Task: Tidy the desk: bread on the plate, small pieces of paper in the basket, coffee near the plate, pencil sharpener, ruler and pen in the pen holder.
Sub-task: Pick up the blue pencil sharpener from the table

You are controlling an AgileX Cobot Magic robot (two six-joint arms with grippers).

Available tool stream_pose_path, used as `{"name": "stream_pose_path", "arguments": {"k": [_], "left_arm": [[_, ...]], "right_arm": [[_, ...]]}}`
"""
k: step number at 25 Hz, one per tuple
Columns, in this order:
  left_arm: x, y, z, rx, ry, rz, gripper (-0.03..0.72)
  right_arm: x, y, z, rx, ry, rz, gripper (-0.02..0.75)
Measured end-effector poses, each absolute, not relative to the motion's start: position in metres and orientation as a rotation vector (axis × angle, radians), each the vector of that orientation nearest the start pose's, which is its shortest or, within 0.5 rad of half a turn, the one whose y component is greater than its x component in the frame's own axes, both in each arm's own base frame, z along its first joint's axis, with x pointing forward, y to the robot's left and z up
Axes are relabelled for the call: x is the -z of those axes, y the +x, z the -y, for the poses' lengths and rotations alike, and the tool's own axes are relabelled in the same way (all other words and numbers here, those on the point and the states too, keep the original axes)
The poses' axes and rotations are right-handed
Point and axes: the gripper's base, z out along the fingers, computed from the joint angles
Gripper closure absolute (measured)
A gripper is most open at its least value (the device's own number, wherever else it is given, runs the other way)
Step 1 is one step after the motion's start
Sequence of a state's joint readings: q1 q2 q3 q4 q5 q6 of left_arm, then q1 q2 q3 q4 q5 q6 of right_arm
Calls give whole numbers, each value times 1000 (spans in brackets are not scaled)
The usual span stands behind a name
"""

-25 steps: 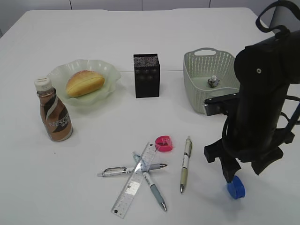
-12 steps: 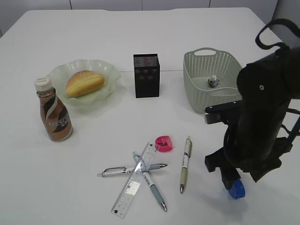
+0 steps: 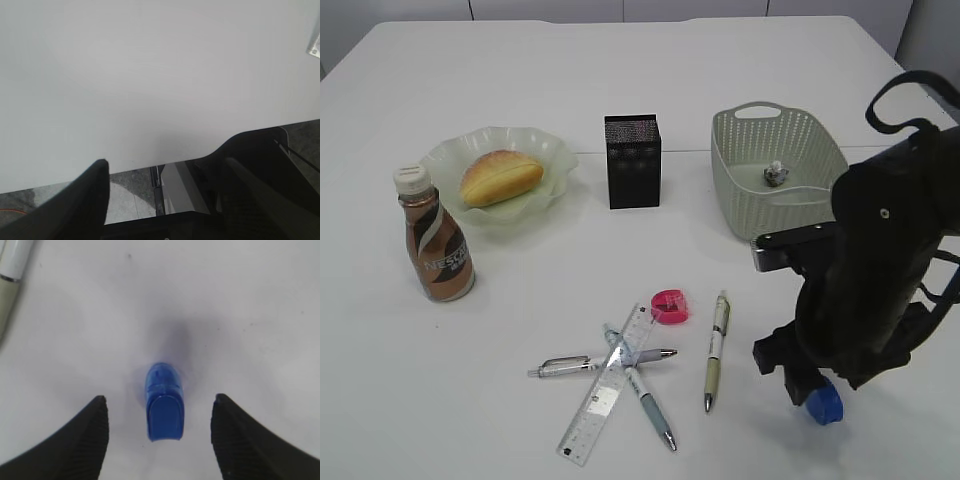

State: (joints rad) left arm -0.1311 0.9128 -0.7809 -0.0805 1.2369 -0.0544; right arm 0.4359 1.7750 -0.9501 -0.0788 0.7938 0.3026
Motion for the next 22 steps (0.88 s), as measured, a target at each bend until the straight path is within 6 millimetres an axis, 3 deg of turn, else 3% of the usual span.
{"name": "stream_pose_path", "arguments": {"k": [22], "left_arm": [[-294,133,25,153,85,-2856,191]], "right_arm": [[-125,267,-119,55,-300,-3072,237]]}}
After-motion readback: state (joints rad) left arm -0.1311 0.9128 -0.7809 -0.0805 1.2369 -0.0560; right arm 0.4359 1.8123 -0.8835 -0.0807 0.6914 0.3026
